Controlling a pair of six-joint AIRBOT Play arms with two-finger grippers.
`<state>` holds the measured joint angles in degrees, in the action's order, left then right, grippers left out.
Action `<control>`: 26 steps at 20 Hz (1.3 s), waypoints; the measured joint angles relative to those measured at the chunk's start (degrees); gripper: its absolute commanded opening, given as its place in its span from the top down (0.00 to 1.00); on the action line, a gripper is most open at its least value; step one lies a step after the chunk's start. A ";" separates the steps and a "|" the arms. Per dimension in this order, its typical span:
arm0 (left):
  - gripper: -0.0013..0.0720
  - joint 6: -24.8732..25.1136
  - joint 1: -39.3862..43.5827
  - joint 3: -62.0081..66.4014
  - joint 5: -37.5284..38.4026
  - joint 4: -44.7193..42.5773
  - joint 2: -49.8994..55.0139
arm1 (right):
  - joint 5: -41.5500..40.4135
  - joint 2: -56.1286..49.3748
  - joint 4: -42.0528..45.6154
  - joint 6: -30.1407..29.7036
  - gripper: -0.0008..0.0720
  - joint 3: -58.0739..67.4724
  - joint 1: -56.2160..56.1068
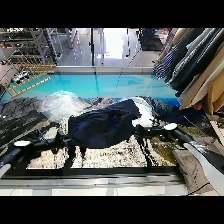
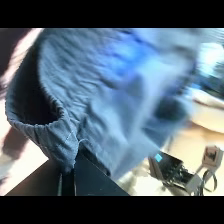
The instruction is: Fold the clothes and pants, and hang the long-sleeved shirts on hangers.
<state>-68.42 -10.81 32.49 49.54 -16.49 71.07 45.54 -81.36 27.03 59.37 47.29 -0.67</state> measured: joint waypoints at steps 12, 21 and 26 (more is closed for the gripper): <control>0.97 2.34 -8.72 53.46 29.40 0.63 -24.22 | 3.02 57.48 13.53 0.07 0.98 25.62 0.00; 0.97 0.72 -8.85 68.57 23.12 -5.49 -27.15 | 5.53 43.10 21.92 -0.09 0.98 44.39 0.02; 0.97 1.79 -5.18 53.09 20.46 -9.25 -14.19 | 9.07 18.88 22.43 -0.07 0.98 45.46 -0.94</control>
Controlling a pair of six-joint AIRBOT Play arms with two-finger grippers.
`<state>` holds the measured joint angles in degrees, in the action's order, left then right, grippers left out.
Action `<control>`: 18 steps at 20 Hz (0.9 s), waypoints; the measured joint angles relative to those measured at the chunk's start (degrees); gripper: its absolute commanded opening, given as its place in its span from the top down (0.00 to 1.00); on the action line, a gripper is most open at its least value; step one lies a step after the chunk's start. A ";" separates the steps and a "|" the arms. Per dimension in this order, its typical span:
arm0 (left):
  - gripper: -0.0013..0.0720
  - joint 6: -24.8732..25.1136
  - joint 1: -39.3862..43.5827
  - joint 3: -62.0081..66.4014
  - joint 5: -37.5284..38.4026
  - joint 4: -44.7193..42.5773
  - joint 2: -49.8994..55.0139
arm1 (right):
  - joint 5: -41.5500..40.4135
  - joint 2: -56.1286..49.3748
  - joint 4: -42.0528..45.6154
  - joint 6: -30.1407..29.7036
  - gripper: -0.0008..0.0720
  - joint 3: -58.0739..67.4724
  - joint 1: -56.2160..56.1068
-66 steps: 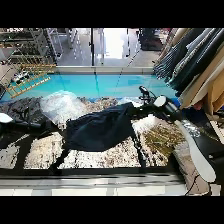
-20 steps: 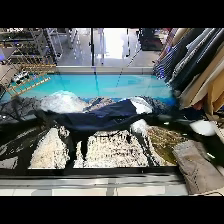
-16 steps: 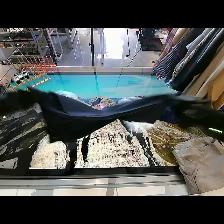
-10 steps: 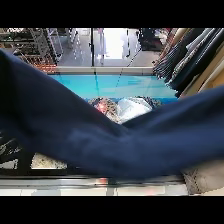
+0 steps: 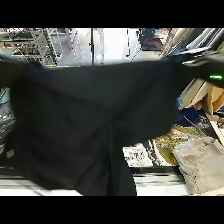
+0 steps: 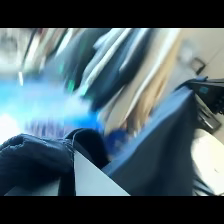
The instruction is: Fold the clothes and pants, and hang the long-sleeved shirts on hangers.
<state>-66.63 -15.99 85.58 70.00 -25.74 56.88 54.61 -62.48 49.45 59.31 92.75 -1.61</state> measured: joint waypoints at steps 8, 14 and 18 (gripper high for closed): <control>0.97 2.58 8.07 -5.86 -21.68 -6.19 32.46 | -11.85 -29.73 -0.09 -0.02 0.98 0.35 -3.93; 0.97 2.89 5.75 0.39 -21.24 -6.36 40.41 | -3.04 -27.65 -0.42 -0.33 0.98 1.40 -4.74; 0.97 2.82 1.05 1.62 -16.06 -9.33 41.40 | 14.95 -23.37 -1.86 5.51 0.98 0.00 -9.31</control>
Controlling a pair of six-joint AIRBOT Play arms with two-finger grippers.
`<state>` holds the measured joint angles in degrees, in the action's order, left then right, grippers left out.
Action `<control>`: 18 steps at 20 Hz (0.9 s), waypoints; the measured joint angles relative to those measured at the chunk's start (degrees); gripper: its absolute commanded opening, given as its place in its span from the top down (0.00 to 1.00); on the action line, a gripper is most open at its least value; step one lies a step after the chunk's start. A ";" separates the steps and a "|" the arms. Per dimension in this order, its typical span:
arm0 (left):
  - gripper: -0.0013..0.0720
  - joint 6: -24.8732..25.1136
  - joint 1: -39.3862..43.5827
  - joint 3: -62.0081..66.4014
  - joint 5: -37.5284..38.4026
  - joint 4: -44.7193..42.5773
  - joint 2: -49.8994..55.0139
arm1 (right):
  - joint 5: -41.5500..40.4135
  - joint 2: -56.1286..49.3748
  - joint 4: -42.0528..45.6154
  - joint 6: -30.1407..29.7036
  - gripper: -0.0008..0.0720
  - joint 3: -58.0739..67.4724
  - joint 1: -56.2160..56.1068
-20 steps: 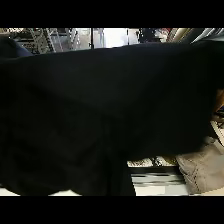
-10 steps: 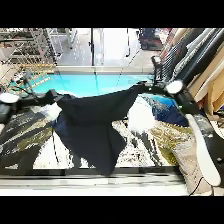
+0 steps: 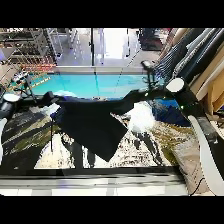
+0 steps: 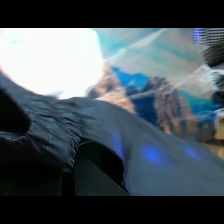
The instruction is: Fold the clothes and pants, and hang the long-sleeved shirts on hangers.
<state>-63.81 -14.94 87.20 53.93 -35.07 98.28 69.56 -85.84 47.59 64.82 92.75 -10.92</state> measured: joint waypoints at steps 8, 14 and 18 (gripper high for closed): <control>0.97 0.15 -4.07 0.39 2.89 -6.60 4.42 | -2.78 0.92 1.11 7.26 0.97 -20.35 -19.54; 0.37 0.15 -5.99 0.50 0.79 -7.91 7.13 | -9.16 -1.07 -6.10 2.01 0.44 -26.91 -28.28; 0.23 0.11 -8.57 0.57 0.92 -7.91 5.40 | -8.96 2.58 -6.60 4.76 0.31 -31.56 -22.86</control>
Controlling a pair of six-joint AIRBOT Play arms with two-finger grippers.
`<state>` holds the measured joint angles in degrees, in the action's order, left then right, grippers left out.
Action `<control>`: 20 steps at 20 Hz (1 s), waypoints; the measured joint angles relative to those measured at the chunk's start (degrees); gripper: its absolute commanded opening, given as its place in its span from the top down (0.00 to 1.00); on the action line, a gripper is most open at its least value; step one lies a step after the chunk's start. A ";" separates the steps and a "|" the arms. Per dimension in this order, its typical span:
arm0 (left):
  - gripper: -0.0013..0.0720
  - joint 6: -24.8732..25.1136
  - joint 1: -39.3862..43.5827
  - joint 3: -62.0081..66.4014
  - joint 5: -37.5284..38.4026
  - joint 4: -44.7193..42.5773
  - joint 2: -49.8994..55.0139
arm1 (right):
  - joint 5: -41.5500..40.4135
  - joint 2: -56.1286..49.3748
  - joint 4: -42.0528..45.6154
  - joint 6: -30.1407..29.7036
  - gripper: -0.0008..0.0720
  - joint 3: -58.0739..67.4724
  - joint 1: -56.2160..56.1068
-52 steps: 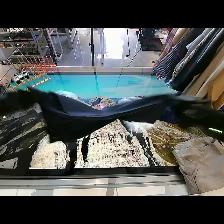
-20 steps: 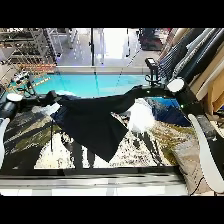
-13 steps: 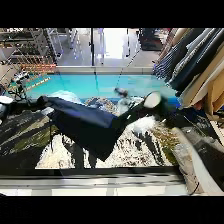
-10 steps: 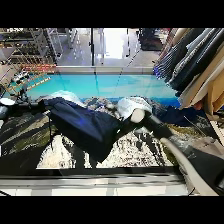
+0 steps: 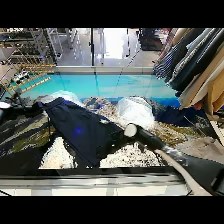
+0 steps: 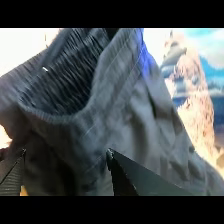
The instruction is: Fold the clothes and pants, and hang the long-sleeved shirts on hangers.
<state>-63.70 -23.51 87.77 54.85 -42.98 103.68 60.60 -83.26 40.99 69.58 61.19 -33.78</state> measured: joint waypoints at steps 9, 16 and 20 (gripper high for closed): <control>0.27 6.91 -0.79 0.02 5.68 6.23 -10.19 | -20.94 6.40 -20.44 0.42 0.24 -23.50 7.52; 0.37 13.81 5.77 -0.07 14.19 6.82 -11.39 | -20.68 -8.66 -31.54 -10.60 0.65 -12.11 6.88; 0.80 14.73 10.58 -0.11 15.47 4.72 -10.64 | -16.04 -13.42 -26.71 -9.29 0.97 -5.70 7.76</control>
<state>-48.97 -12.93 87.66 70.32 -38.26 93.03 44.56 -96.68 14.28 60.29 55.48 -26.02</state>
